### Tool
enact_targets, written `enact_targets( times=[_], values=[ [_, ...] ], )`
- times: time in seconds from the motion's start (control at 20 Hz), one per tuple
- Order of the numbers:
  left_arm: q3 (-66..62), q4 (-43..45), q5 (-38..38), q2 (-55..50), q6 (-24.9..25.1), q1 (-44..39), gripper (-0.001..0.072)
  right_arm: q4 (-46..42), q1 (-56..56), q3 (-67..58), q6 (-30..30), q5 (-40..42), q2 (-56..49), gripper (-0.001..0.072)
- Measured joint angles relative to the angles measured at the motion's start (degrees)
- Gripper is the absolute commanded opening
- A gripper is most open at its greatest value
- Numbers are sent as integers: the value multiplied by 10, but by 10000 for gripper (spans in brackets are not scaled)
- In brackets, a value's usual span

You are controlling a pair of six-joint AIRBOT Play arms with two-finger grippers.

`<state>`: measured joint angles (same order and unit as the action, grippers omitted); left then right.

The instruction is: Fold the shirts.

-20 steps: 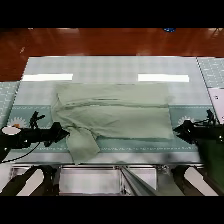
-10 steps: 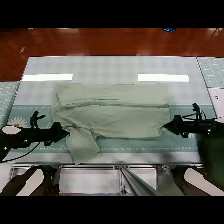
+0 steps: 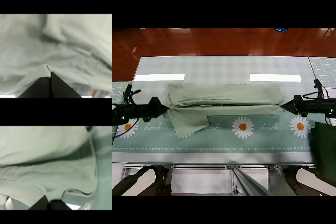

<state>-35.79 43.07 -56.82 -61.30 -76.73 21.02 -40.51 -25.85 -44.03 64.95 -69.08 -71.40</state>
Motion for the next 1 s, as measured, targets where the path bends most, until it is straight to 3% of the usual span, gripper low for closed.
enact_targets(
  times=[0.55,1.0],
  values=[
    [-327,-43,-5,-312,-14,-80,19,-1,48,-167,39,61,-148,32],
    [-475,-42,-45,-434,-21,-98,19,33,49,-189,27,99,-201,33]
  ],
)
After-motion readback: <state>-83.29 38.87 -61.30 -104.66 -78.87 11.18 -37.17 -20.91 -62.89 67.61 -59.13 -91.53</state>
